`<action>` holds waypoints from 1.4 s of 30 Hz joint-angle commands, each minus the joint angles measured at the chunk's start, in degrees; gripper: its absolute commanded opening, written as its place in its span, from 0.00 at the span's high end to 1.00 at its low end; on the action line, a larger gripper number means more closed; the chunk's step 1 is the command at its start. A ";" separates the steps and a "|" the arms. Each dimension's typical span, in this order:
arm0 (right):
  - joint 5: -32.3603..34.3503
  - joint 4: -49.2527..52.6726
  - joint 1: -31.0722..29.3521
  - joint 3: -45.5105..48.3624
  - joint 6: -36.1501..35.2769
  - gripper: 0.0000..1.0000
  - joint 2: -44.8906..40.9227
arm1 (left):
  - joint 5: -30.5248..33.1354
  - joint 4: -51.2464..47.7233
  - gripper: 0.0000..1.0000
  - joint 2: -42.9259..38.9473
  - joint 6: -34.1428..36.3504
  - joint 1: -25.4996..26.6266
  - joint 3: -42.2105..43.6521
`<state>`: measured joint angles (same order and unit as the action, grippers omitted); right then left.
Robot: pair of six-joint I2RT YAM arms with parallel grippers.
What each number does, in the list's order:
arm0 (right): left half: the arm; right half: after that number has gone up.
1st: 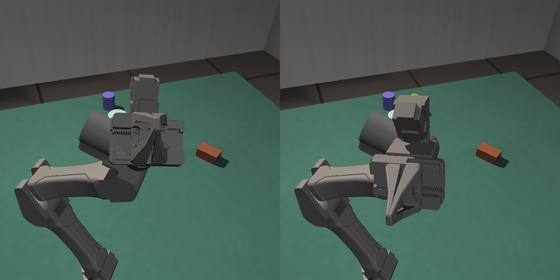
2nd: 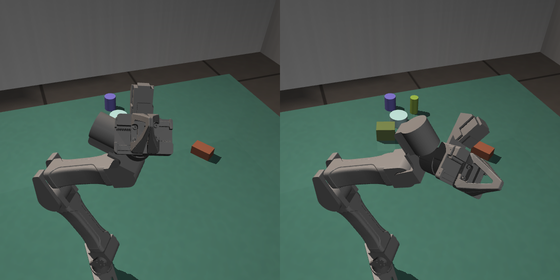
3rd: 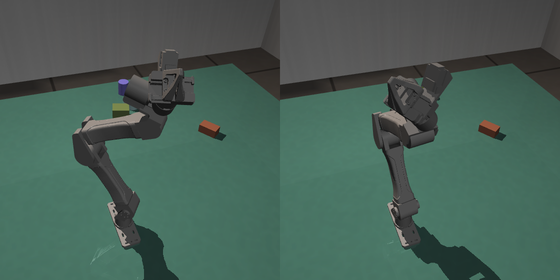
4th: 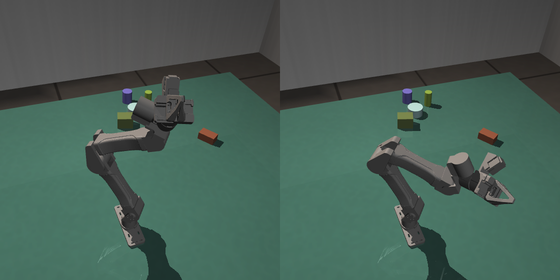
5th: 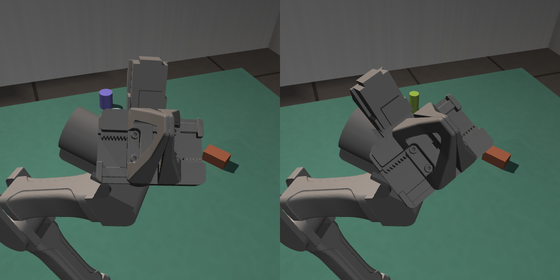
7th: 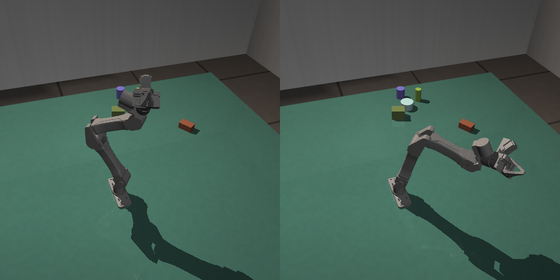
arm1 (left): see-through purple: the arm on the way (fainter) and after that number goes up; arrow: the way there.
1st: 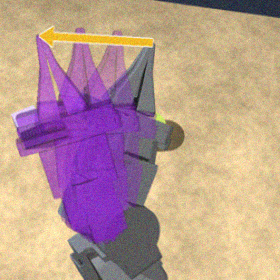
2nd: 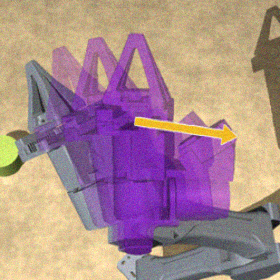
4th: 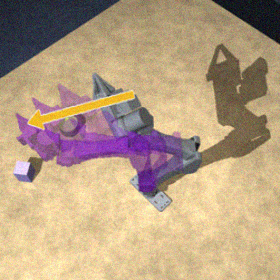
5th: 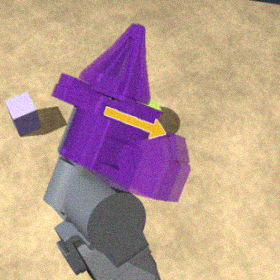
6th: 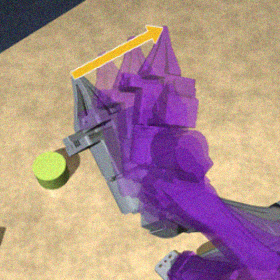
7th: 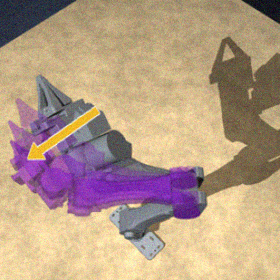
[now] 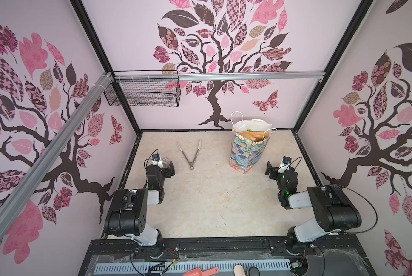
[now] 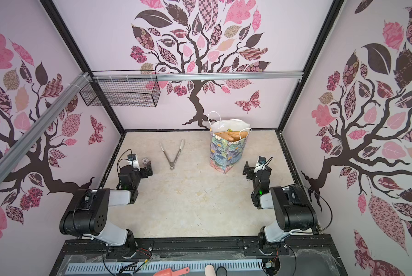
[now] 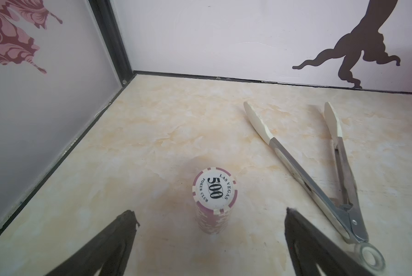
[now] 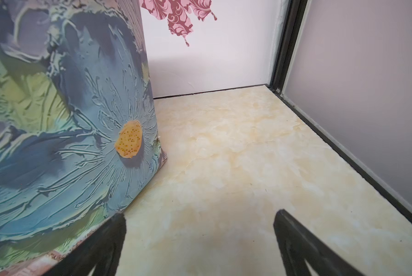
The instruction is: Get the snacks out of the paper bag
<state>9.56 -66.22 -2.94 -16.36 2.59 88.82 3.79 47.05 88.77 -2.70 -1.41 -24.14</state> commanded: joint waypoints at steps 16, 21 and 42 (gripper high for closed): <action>-0.04 -0.85 -0.40 0.10 -0.30 0.01 0.92 | -0.35 0.67 0.01 0.31 0.51 -0.22 1.20; 0.01 -0.93 -0.39 0.10 -0.39 0.00 0.92 | -0.25 0.66 0.01 0.34 0.52 -0.17 1.18; -7.31 79.07 -1.28 -30.78 20.59 0.01 -36.96 | 21.61 -33.50 0.06 -25.40 -6.82 14.47 -6.36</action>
<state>5.78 -2.44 -4.05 -40.73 21.30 49.52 17.74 29.76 67.55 -2.96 10.81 -23.97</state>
